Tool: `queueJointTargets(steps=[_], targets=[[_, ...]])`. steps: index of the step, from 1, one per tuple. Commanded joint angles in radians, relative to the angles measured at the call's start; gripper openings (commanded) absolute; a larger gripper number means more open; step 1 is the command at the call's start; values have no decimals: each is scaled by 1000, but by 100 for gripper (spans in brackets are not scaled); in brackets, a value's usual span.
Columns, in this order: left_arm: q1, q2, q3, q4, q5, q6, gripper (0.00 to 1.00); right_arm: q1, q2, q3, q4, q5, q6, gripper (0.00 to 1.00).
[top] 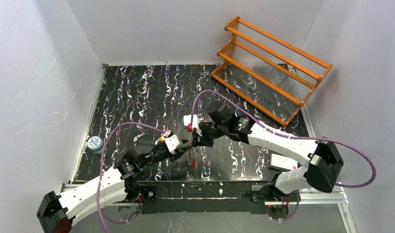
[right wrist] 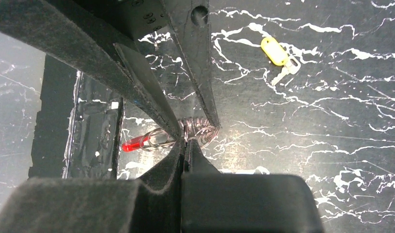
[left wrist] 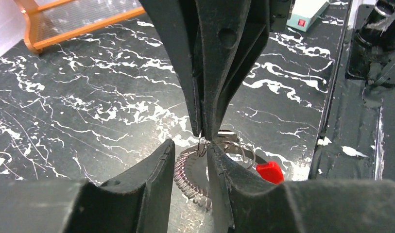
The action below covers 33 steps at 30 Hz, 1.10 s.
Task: Put the keys on the keyring
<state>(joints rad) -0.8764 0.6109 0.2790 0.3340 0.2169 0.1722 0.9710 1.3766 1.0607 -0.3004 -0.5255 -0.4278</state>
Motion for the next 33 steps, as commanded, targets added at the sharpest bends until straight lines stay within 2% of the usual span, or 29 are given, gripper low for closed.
queueJointTargets(steps=[1,8,12,16,20,23,25,33], targets=[[-3,25,49,39,41,18,28,8,3,42,-18,14,-23,1],[-3,-2,36,38,33,20,10,11,-5,35,-15,6,-35,1],[-3,8,38,39,40,14,9,12,-7,32,-11,-4,-37,1],[-3,33,41,40,50,9,14,12,-4,37,-11,-16,-39,1],[-3,53,46,44,57,10,14,14,-1,42,-13,-17,-41,1],[-3,61,48,45,56,11,10,13,0,45,-15,-19,-44,1],[-3,61,46,50,58,14,0,14,2,45,-17,-21,-45,1],[-3,43,28,61,65,-14,0,15,-1,36,9,-16,-47,1]])
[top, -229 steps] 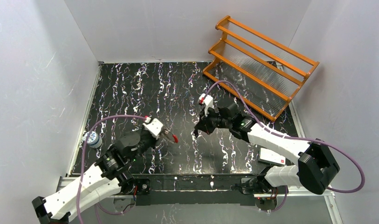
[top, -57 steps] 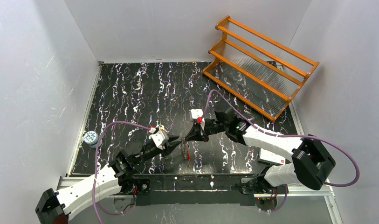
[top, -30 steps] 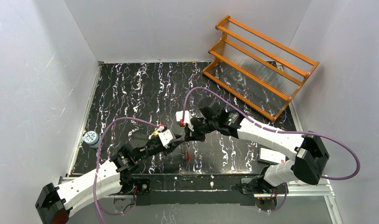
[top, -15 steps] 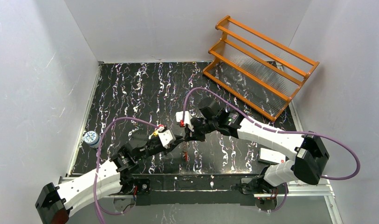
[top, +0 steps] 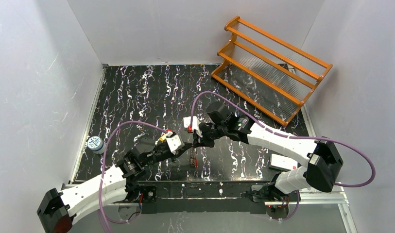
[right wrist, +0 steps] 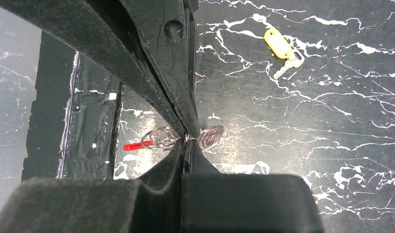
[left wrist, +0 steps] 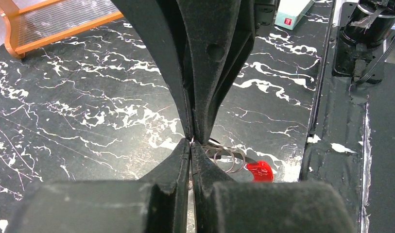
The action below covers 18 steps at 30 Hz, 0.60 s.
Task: Put the keys on the keyring
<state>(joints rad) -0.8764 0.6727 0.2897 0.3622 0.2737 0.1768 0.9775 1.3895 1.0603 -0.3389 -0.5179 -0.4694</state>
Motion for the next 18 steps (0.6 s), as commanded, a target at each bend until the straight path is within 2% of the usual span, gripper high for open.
queueJointTargets(steps=[1,8,14,18], targets=[[-3,-28,13,36,1,-26,0,7,-19,32,59,-24,-3,7],[-3,-133,-59,104,-95,-115,0,-14,-87,-47,188,-31,58,38],[-3,-203,-112,193,-103,-165,0,-99,-150,-139,314,-163,138,53],[-3,-222,-132,243,-83,-168,0,-166,-179,-184,429,-291,215,54]])
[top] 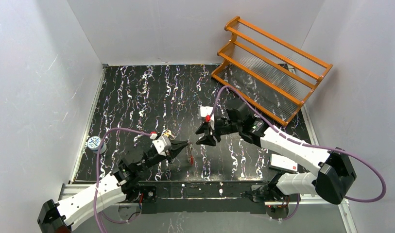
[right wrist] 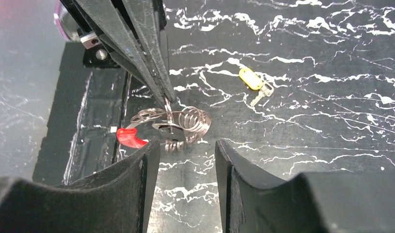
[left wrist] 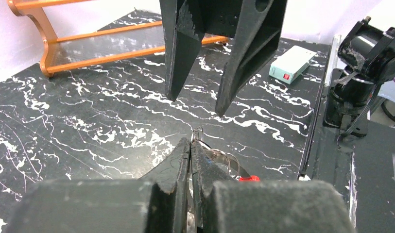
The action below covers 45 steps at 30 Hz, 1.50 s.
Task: Put the keys on the keyring
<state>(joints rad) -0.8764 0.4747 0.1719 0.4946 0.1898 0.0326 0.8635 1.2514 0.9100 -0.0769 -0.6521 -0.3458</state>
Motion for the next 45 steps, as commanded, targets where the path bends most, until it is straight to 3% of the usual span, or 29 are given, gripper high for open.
queueJointTargets(steps=[1,10,22,26,32,43,45], targets=[[-3,-24,-19,124,9,-24,0,-65,-44,-39,186,-187,104,53],[-3,-25,-37,191,41,-26,0,-81,-10,-59,298,-382,169,40],[-3,-23,-31,193,48,-26,0,-81,74,-39,276,-373,166,35],[-3,-22,-31,193,52,-25,0,-81,105,-22,258,-364,170,26],[-3,-21,-31,194,55,-24,0,-81,132,-16,236,-359,169,1],[-3,-11,-29,199,59,-24,0,-79,145,-11,211,-335,169,2],[-3,-6,-30,199,59,-23,0,-78,110,-23,221,-314,166,18]])
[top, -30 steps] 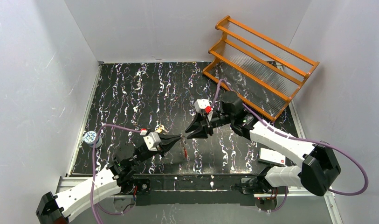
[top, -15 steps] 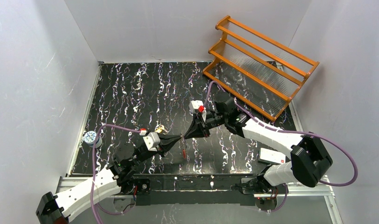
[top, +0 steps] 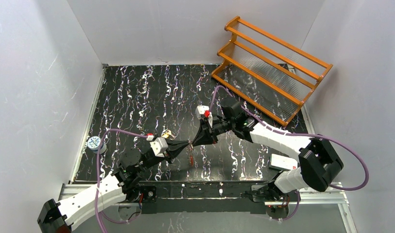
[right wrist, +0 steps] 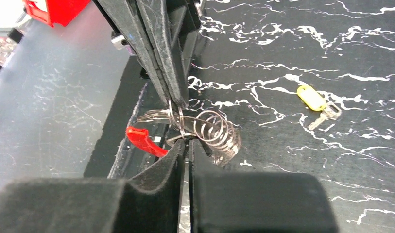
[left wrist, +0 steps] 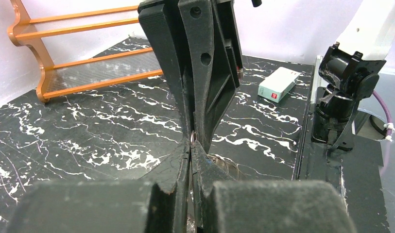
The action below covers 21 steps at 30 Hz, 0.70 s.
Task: Put the keys on the keyring
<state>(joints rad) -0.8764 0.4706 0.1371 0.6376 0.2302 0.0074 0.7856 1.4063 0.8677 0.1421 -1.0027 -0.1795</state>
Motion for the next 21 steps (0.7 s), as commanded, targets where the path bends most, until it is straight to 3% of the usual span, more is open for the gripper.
queueJointTargets(steps=[1,3,6,21], targets=[[-3,-2,5,56,20,2,0,0,-65,7,14,47,-1,24],[-3,1,6,56,21,2,0,0,-112,-19,45,68,-4,36],[-3,3,8,56,23,3,0,0,-176,-72,109,96,0,45],[-3,11,15,57,29,-1,0,25,-131,-66,210,88,66,49]])
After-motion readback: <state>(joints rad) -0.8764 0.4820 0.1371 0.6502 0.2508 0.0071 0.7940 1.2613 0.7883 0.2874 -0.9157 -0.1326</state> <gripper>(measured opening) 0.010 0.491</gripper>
